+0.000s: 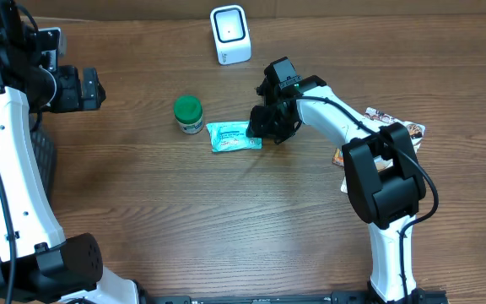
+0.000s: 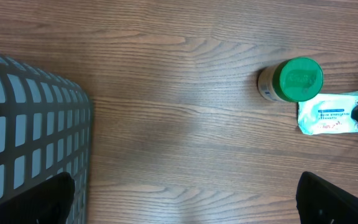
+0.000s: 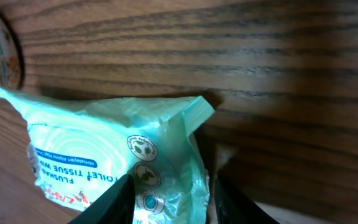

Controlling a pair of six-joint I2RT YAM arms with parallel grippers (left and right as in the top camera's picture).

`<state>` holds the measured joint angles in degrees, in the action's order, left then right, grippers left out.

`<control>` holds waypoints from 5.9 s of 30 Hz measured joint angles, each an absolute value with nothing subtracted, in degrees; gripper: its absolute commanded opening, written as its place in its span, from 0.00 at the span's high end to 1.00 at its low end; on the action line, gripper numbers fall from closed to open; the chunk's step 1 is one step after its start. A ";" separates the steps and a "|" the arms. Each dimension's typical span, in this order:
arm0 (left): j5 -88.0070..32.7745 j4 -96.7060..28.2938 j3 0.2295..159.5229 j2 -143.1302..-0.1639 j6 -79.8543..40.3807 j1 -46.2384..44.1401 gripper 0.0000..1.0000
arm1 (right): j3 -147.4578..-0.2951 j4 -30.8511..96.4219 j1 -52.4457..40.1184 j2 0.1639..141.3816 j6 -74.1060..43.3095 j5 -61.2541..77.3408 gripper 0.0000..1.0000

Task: Scan the item barcode

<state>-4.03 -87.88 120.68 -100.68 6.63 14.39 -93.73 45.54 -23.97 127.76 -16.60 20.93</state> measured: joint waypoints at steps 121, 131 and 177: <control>-4.01 -87.85 120.68 -100.68 6.63 14.39 0.00 | -85.80 61.36 -3.68 121.67 5.48 24.95 0.52; -4.03 -87.85 120.68 -100.68 6.63 14.39 0.00 | -84.68 58.24 -8.29 121.67 -6.92 25.26 0.57; -4.01 -87.85 120.68 -100.68 6.63 14.39 0.00 | -87.72 49.39 -12.75 97.54 -14.92 41.69 0.96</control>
<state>-4.01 -87.85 120.68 -100.68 6.63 14.39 -87.72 49.39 -12.75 97.54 -14.92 41.69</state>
